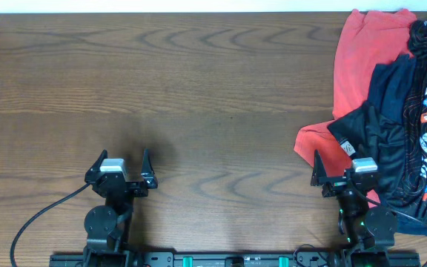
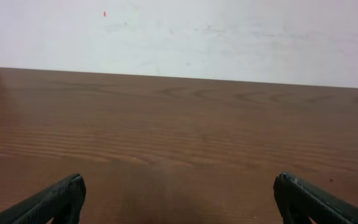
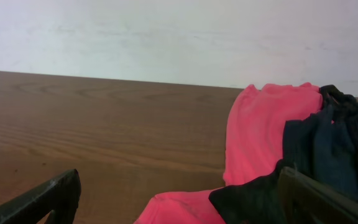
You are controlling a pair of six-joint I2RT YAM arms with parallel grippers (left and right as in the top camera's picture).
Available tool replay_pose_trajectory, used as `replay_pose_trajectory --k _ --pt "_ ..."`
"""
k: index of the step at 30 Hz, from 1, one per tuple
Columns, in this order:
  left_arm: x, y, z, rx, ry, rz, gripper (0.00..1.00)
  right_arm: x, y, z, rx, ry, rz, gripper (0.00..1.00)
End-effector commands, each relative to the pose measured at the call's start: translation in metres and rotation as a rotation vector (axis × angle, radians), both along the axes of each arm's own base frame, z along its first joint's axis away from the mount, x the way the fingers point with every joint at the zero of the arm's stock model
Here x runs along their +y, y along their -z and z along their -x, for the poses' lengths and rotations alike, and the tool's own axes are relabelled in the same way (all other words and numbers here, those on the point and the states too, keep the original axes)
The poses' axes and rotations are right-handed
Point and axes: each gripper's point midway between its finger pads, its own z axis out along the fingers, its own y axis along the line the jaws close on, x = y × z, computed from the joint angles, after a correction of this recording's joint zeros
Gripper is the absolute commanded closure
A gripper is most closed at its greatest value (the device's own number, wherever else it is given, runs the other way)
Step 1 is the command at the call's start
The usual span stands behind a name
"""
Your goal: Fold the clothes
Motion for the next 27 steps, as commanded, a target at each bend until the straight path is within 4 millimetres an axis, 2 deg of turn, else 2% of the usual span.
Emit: replay_pose_trajectory --k 1,14,18,22,27 --pt "0.000 0.018 0.000 0.040 0.002 -0.008 0.02 0.002 0.001 0.000 0.000 -0.009 0.010 0.01" --pt "0.000 0.018 0.000 0.040 0.003 -0.008 0.02 0.004 0.001 0.001 0.000 -0.022 0.002 0.01" --pt "0.000 0.017 0.000 0.037 -0.001 0.022 0.02 0.005 -0.007 0.000 -0.023 -0.025 -0.063 0.01" --pt "-0.003 0.008 0.000 0.030 0.005 0.121 0.02 0.005 -0.008 0.001 -0.010 -0.020 -0.111 0.01" --pt "-0.015 -0.009 0.001 0.056 0.069 0.138 0.02 -0.008 -0.016 -0.001 0.031 0.059 -0.103 0.01"
